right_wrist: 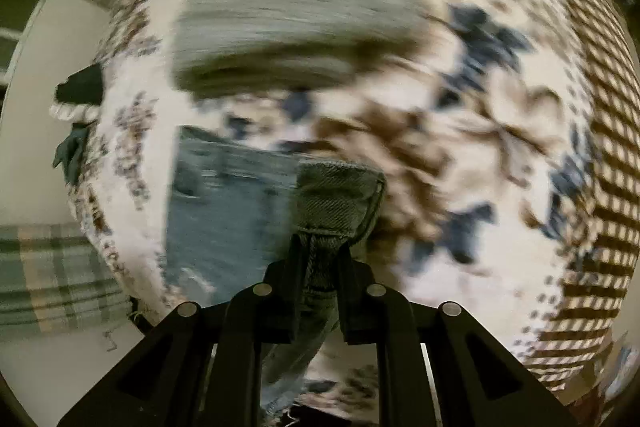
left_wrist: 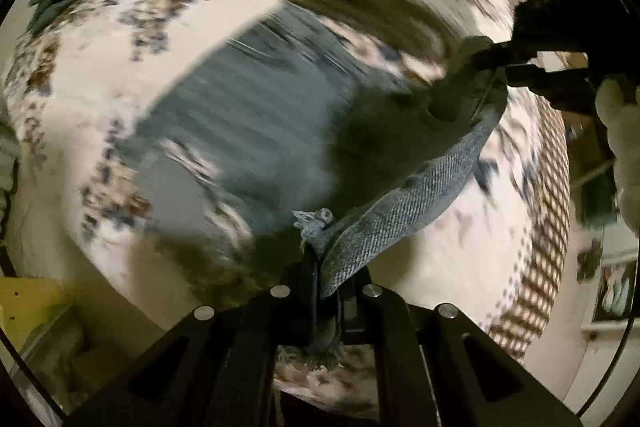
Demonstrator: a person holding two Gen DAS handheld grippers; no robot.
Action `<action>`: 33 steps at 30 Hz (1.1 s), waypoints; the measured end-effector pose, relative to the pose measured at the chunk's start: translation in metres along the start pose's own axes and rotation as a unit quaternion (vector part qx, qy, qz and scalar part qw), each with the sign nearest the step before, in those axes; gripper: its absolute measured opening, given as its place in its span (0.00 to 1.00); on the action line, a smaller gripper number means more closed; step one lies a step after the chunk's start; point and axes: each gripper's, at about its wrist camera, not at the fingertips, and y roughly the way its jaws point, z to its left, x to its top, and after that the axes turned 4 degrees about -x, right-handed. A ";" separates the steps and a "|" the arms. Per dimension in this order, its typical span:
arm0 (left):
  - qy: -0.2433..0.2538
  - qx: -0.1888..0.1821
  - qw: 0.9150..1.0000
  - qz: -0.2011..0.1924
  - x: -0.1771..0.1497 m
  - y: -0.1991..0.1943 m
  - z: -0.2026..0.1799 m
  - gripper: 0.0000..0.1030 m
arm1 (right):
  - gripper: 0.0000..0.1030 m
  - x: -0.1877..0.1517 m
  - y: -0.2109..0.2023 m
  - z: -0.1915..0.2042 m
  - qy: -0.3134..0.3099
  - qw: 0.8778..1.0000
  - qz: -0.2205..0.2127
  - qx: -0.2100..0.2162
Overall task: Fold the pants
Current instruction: 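Lift the waistband with both grippers and fold it over toward the ripped hems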
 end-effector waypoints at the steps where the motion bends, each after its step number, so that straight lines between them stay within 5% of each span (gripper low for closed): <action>1: -0.011 0.001 1.000 -0.003 0.004 -0.004 0.009 0.04 | 0.15 0.006 -0.001 0.019 -0.009 1.000 0.000 0.001; 12: -0.098 0.050 0.994 -0.028 0.057 0.025 0.122 0.04 | 0.15 0.058 0.087 0.198 -0.103 0.993 0.017 -0.059; 22: -0.170 0.031 0.985 0.003 0.055 0.065 0.172 0.06 | 0.15 0.066 0.164 0.251 -0.170 0.975 0.058 -0.129; 26: -0.233 -0.003 0.972 -0.021 0.053 0.063 0.191 0.09 | 0.20 0.071 0.175 0.260 -0.170 0.974 0.072 -0.131; 27: -0.241 -0.005 0.970 -0.021 0.054 0.062 0.194 0.13 | 0.23 0.072 0.175 0.260 -0.164 0.976 0.078 -0.121; 30: -0.250 0.006 0.967 -0.043 0.055 0.051 0.194 0.42 | 0.54 0.074 0.166 0.255 -0.153 0.982 0.102 -0.053; 32: -0.258 0.012 0.964 -0.060 0.056 0.041 0.194 0.76 | 0.72 0.071 0.150 0.246 -0.148 0.984 0.096 -0.016; 33: -0.263 0.013 0.963 -0.065 0.056 0.037 0.193 0.81 | 0.77 0.070 0.143 0.242 -0.150 0.984 0.093 -0.010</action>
